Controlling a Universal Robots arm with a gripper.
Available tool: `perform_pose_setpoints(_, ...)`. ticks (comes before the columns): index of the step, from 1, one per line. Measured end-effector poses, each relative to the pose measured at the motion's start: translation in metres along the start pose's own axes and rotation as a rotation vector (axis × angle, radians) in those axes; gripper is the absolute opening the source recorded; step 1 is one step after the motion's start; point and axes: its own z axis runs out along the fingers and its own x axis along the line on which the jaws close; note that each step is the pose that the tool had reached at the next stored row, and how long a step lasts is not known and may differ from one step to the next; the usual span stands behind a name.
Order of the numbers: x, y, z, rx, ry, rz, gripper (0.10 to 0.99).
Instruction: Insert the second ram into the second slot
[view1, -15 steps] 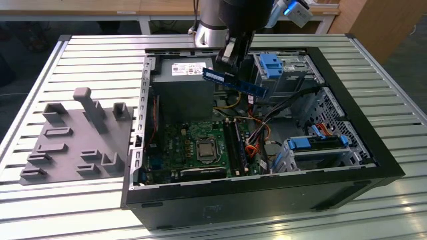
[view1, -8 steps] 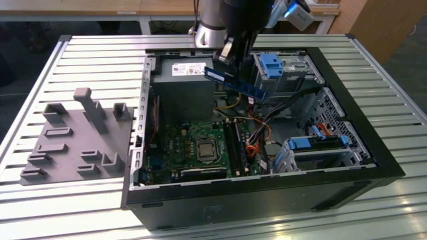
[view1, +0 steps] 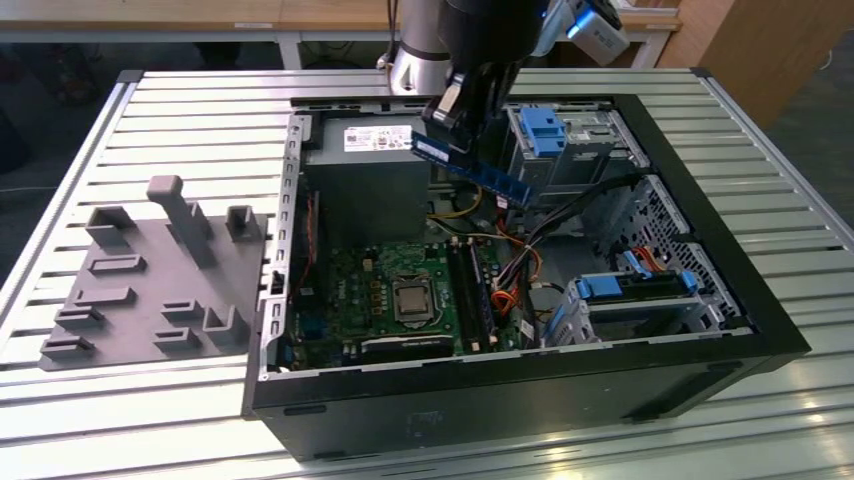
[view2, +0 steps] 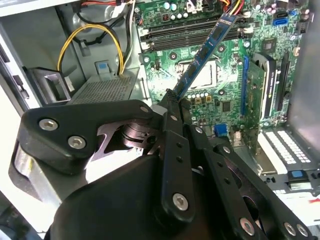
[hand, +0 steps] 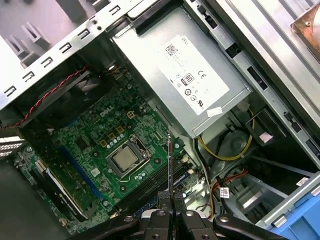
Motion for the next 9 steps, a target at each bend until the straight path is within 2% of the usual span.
perform_pose_setpoints(9,0.0000,0.0000,0.0003,0.001,-0.0027,0.071,0.133)
